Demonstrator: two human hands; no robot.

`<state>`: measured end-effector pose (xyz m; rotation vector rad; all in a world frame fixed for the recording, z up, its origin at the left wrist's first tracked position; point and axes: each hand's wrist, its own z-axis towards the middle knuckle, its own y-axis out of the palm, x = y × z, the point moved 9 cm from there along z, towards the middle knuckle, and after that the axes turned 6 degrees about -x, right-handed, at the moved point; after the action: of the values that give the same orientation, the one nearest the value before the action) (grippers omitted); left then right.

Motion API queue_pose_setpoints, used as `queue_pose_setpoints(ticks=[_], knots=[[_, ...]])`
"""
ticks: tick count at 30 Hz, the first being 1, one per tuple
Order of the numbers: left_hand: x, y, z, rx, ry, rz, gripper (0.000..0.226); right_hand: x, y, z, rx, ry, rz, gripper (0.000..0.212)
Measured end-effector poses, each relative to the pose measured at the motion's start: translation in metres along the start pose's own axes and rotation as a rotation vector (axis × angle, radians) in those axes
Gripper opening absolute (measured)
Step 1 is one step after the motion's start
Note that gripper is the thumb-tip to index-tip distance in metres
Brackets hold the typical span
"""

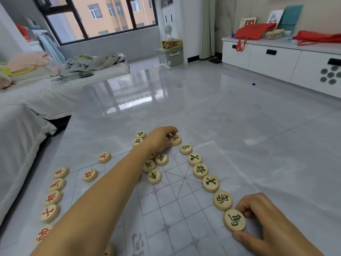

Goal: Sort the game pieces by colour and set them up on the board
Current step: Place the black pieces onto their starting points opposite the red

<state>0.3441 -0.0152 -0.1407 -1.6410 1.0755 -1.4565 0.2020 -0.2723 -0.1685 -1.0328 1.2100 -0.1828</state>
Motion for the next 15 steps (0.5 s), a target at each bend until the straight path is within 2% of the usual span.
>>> queue_pose_setpoints(ticks=[3, 8, 15], knots=[[-0.007, 0.0, -0.001, -0.013, -0.04, -0.046, 0.054, -0.002, 0.0, 0.0, 0.012, -0.003, 0.01, 0.04], [0.003, 0.001, -0.002, 0.032, -0.031, -0.033, 0.036, 0.001, -0.001, -0.001, -0.002, 0.01, -0.036, 0.034], [0.009, 0.003, -0.003, 0.055, -0.028, -0.066, 0.035, 0.001, 0.0, -0.002, -0.005, 0.014, -0.028, 0.035]])
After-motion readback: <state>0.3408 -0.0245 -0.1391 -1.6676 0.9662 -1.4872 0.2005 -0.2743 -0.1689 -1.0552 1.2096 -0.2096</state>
